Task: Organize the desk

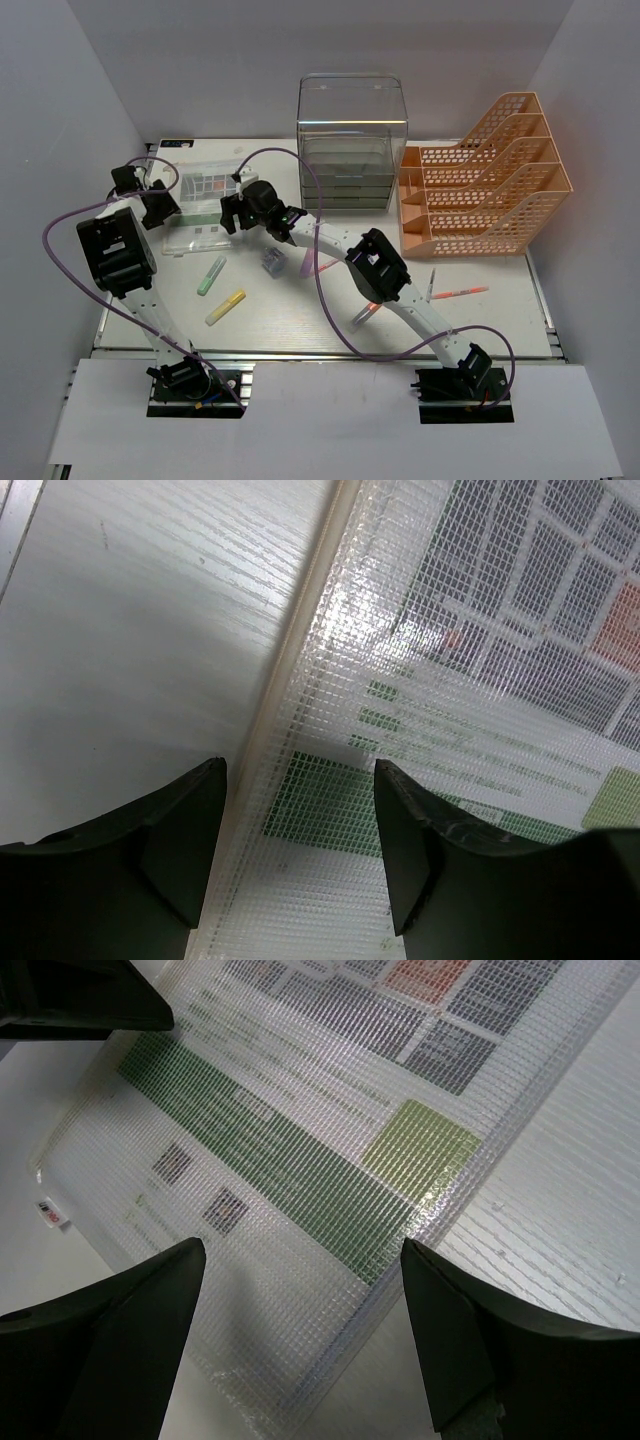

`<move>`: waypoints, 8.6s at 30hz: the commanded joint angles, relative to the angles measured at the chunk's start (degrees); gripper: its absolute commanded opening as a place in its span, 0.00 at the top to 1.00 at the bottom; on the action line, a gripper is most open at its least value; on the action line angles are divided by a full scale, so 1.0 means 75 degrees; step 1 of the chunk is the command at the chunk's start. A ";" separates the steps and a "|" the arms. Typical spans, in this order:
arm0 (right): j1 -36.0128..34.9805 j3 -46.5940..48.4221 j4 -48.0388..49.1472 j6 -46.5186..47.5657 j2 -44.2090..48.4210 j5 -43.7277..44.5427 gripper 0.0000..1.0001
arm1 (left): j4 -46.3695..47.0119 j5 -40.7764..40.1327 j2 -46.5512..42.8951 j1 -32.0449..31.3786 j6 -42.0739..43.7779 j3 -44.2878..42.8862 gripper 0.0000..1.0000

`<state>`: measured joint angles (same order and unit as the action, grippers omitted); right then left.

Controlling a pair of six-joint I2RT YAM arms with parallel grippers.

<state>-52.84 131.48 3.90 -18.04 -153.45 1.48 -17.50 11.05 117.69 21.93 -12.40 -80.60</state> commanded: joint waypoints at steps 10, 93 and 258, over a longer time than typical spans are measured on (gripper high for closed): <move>0.0154 -0.0093 -0.0039 -0.0348 0.0022 0.0729 0.11 | 0.0094 0.0624 0.0070 0.0005 0.0013 0.0375 0.30; -0.0010 -0.0679 -0.0309 0.0108 0.1579 -0.1440 0.11 | -0.0374 0.1187 -0.1711 0.0134 -0.1545 -0.0632 1.00; 0.4221 -0.5401 0.1824 -0.2118 1.0018 -1.1153 1.00 | 0.1840 0.6318 -0.8579 -0.2279 -0.3467 0.1091 0.02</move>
<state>-21.76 88.77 17.34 -34.63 -80.93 -77.49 -6.72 53.71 52.45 6.04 -42.24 -69.14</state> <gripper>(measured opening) 0.033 0.975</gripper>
